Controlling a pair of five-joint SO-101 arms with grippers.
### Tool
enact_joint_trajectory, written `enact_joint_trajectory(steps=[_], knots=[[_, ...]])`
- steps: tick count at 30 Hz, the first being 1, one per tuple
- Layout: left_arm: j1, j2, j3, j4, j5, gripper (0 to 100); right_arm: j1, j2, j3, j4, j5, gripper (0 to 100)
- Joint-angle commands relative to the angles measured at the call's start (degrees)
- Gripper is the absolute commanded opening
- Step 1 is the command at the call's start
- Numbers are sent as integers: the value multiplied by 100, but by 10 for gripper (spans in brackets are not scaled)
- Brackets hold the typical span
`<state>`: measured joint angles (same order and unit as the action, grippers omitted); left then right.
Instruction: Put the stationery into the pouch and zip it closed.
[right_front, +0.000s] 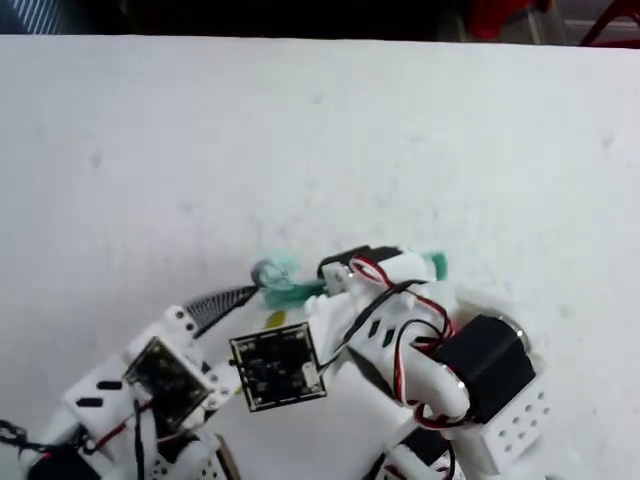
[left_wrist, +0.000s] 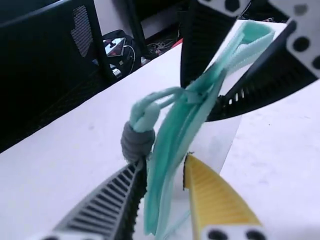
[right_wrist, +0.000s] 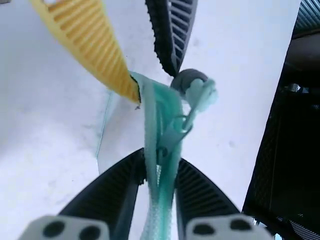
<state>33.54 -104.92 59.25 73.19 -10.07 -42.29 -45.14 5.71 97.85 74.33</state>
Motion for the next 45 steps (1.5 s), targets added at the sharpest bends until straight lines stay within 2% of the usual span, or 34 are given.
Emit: enact_joint_trajectory(steps=[1,7,15,21,24,28,32,36,45], knots=[[-84,40,334,-536,-70,149,-13,4,-246,66,70,18],[-40,40,431,-633,-70,151,-136,4,-237,75,79,18],[-4,40,993,-1187,-44,151,-497,-13,-237,75,79,18],[418,40,985,-1152,-35,147,-488,-48,-246,75,79,18],[418,40,967,-1143,-26,146,-127,13,-246,48,79,18],[593,40,580,-703,-18,146,84,4,70,31,70,21],[1262,40,53,-44,-18,146,75,-48,571,-224,44,55],[1516,40,88,26,-18,146,66,-48,598,-259,26,108],[1508,40,105,-18,-44,146,-567,-48,589,-233,26,17]])
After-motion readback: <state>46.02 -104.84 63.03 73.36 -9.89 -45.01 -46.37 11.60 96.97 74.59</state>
